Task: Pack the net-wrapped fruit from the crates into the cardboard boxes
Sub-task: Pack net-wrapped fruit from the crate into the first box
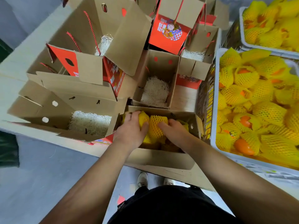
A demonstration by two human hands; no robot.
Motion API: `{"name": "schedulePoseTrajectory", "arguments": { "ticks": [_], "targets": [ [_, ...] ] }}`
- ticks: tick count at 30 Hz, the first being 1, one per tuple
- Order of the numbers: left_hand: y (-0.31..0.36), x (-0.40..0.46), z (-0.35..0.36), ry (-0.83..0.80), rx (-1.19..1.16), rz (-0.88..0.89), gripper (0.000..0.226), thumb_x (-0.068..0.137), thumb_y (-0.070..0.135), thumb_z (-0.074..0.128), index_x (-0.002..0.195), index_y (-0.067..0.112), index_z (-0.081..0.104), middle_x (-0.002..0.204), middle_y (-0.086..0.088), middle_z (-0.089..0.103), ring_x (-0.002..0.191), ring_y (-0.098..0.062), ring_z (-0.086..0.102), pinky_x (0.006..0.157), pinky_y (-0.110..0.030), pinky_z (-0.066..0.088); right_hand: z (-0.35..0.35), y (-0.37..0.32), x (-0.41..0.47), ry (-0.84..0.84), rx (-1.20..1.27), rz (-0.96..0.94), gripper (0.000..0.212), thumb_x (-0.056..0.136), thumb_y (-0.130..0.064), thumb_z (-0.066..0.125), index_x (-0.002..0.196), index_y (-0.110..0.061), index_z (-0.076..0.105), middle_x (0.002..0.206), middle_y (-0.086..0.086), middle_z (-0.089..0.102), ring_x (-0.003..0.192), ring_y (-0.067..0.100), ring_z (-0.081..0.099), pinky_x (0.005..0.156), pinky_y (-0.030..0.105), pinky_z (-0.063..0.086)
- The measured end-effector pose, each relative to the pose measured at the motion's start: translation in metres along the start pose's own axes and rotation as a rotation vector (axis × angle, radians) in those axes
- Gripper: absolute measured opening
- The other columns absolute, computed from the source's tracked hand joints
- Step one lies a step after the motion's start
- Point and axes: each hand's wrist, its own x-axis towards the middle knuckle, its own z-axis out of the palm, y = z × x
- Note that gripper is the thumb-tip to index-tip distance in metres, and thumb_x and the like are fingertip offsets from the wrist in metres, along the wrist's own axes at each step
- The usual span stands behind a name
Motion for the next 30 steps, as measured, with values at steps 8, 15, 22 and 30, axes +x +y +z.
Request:
{"name": "schedulePoseTrajectory", "arguments": {
  "ticks": [8, 15, 22, 30],
  "targets": [
    [-0.012, -0.002, 0.009, -0.054, 0.26, 0.049, 0.066, 0.102, 0.063, 0.033, 0.158, 0.032, 0.014, 0.156, 0.0, 0.034, 0.137, -0.032, 0.036, 0.11, -0.049, 0.037, 0.008, 0.003, -0.01, 0.032, -0.31, -0.108, 0.063, 0.092, -0.074, 0.04, 0.12, -0.019, 0.046, 0.105, 0.003, 0.06, 0.096, 0.027, 0.061, 0.087, 0.043, 0.052],
    [-0.009, -0.01, 0.024, 0.192, -0.004, 0.34, 0.066, 0.095, 0.06, 0.05, 0.152, 0.034, 0.029, 0.155, 0.007, 0.032, 0.141, -0.02, 0.032, 0.113, -0.039, 0.036, 0.003, 0.01, -0.023, 0.139, -0.17, -0.199, 0.064, 0.097, -0.069, 0.039, 0.145, -0.027, 0.041, 0.138, 0.002, 0.057, 0.122, 0.023, 0.057, 0.106, 0.044, 0.047],
    [0.005, -0.002, 0.03, 0.194, 0.114, 0.549, 0.033, 0.098, 0.052, 0.046, 0.122, 0.035, 0.061, 0.125, 0.012, 0.059, 0.119, -0.016, 0.052, 0.105, -0.043, 0.042, -0.068, 0.024, -0.058, 0.512, -0.174, -0.517, 0.018, 0.093, -0.027, 0.059, 0.107, -0.026, 0.07, 0.094, -0.009, 0.069, 0.089, 0.013, 0.066, 0.075, 0.028, 0.052],
    [0.066, 0.003, 0.036, 0.162, 0.004, 0.668, 0.022, 0.098, 0.036, 0.06, 0.117, 0.028, 0.068, 0.118, 0.009, 0.061, 0.113, -0.013, 0.056, 0.097, -0.035, 0.045, -0.175, 0.105, -0.039, 0.875, -0.646, 0.118, 0.064, 0.093, -0.03, 0.063, 0.15, -0.018, 0.038, 0.161, 0.019, 0.025, 0.146, 0.041, 0.025, 0.115, 0.052, 0.023]
  ]
}}
